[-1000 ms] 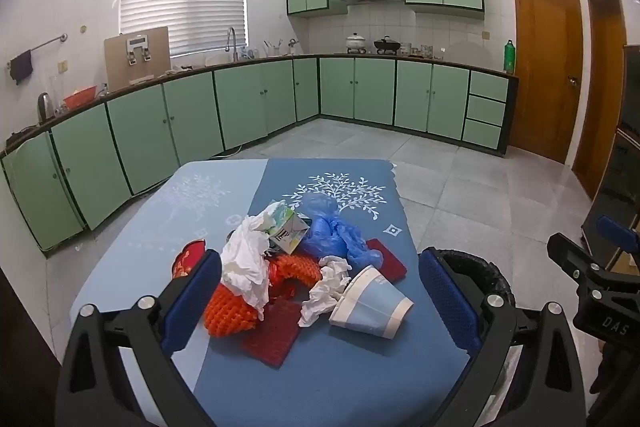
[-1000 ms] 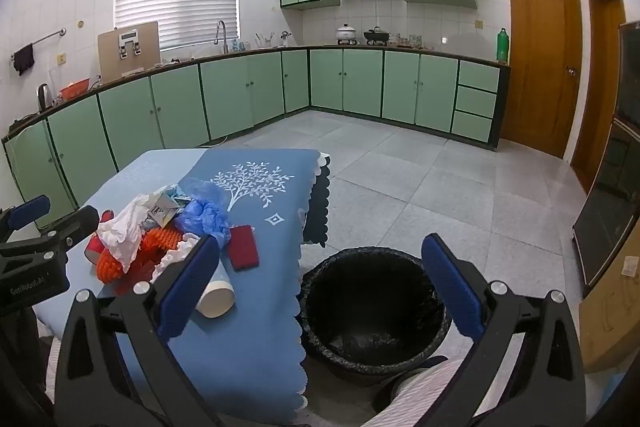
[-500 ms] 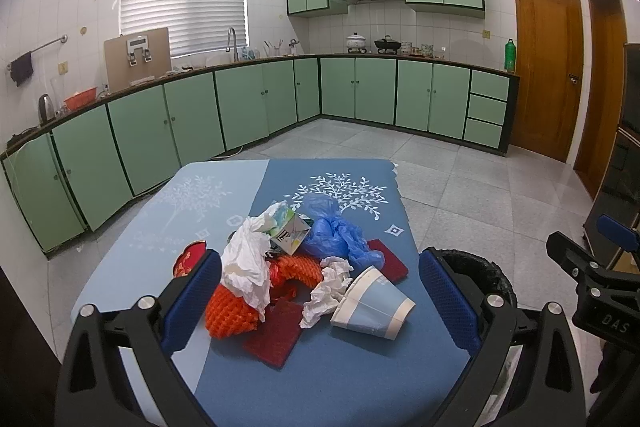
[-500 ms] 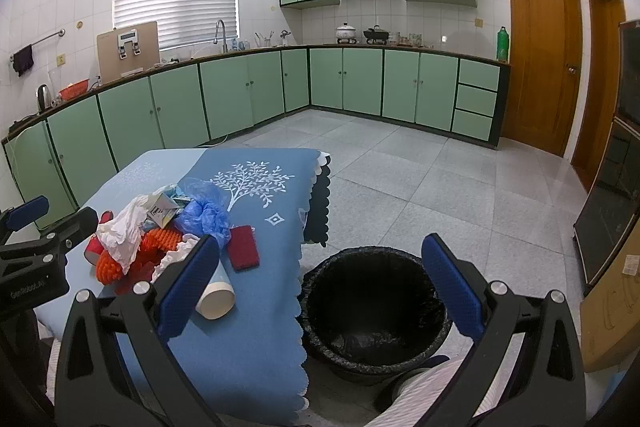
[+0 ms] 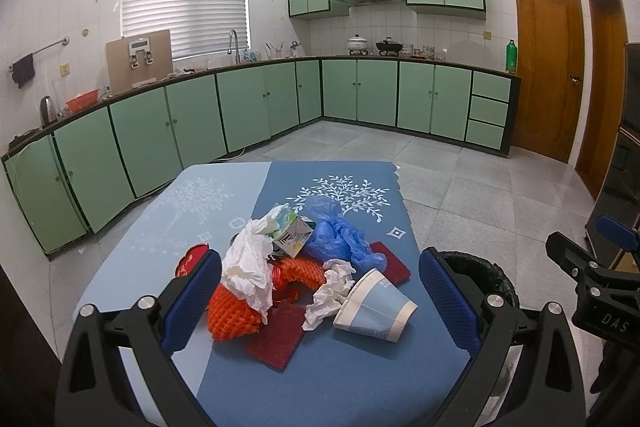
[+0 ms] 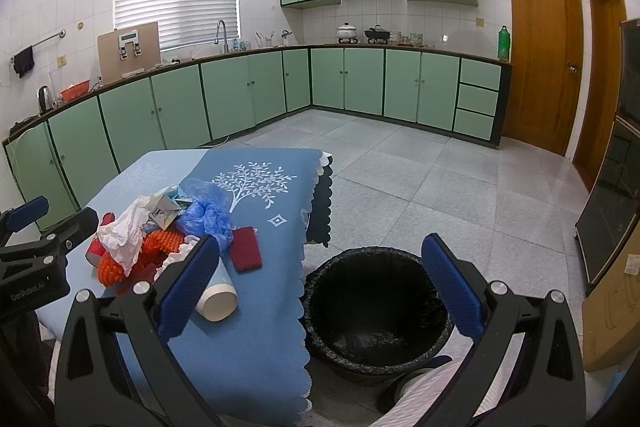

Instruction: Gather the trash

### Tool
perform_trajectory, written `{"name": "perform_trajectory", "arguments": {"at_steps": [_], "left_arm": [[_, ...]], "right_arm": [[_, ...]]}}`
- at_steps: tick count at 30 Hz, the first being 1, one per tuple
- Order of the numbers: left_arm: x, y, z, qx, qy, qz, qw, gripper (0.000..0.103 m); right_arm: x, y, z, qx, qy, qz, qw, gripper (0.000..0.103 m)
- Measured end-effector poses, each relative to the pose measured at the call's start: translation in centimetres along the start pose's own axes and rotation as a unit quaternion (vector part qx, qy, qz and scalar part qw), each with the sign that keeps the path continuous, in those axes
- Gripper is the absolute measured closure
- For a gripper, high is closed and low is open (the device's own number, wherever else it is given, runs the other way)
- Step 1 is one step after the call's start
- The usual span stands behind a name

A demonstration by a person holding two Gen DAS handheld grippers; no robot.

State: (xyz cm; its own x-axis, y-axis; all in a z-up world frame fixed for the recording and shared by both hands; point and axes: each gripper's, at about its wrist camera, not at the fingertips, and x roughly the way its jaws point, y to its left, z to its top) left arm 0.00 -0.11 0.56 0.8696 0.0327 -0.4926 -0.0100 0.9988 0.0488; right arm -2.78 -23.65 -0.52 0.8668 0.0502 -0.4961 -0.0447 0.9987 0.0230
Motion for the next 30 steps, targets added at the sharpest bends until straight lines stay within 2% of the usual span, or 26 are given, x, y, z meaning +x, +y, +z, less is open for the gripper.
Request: {"name": "perform_trajectory", "arguments": {"at_steps": [30], "left_arm": [[-0.11,0.31,-0.25,-0.001,-0.001,0.004,1.0000,0.006]], "right_arm": [[0.12,0.20,-0.33,0.003,0.001,0.001,1.000,0.005]]}}
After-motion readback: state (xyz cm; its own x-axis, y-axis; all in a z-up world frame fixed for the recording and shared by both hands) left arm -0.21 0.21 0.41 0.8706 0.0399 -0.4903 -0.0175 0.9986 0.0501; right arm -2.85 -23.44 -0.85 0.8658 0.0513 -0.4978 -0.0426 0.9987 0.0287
